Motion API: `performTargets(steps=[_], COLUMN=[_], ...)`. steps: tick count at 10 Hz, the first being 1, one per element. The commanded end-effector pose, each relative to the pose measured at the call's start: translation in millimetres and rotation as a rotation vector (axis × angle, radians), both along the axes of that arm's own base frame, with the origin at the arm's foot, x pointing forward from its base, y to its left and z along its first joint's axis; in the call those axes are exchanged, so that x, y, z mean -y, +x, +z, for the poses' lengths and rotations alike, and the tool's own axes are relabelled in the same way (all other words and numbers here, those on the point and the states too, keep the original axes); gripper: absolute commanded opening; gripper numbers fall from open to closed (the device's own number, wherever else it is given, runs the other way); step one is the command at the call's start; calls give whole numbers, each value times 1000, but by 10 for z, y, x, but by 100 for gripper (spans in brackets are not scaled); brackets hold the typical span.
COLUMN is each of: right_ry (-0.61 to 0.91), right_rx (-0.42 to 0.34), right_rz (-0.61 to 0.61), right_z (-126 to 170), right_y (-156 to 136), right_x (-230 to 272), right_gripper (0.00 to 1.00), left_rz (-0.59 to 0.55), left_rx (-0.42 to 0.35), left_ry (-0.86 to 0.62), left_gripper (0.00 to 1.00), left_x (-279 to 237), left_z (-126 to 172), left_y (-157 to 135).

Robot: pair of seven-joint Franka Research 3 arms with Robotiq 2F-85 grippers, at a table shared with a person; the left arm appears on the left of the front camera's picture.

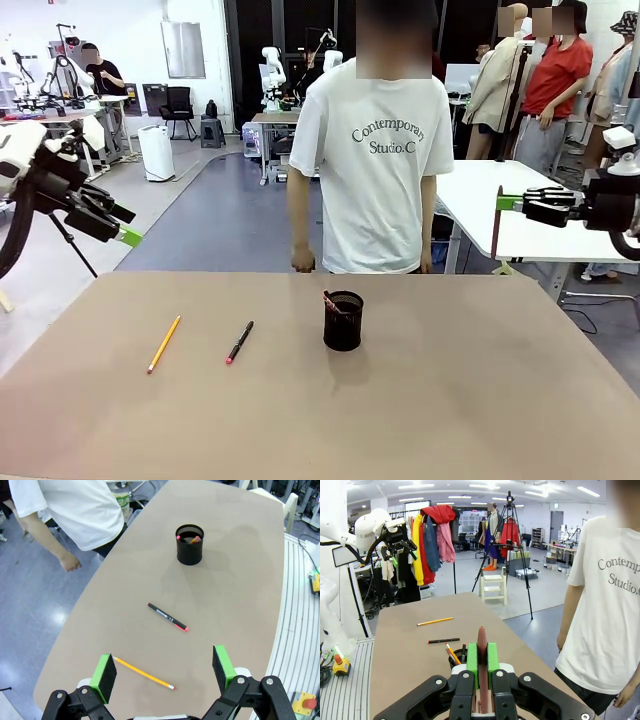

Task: Place the pens into the pen holder.
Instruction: Pick up a writing instrument from the table and place it into the Pen holder.

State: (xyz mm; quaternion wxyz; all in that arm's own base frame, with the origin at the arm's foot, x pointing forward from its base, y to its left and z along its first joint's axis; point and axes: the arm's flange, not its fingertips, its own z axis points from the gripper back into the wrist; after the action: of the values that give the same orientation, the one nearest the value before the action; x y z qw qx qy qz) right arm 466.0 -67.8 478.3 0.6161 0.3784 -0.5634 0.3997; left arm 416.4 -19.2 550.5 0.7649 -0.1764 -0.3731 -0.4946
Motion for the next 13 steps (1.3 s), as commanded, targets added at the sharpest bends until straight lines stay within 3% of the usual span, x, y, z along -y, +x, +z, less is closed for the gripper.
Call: performTargets(steps=[1,10,12,13], right_ry=[-4,0,113,177], right_rx=[4,0,53,38], right_rz=[2,0,64,105], right_z=[21,0,-145,-265], right_y=[-9,0,91,112], right_x=[5,0,-240,-381], right_gripper=[0,0,0,0], left_rz=[-4,-4,-4,-4], left_rx=[2,2,2,2], left_ry=[-6,-6,-6,-6], left_gripper=[100,100,100,100], left_x=[-4,-4,-4,-4], left_z=[8,8,8,8], left_y=[-3,-3,-3,-3])
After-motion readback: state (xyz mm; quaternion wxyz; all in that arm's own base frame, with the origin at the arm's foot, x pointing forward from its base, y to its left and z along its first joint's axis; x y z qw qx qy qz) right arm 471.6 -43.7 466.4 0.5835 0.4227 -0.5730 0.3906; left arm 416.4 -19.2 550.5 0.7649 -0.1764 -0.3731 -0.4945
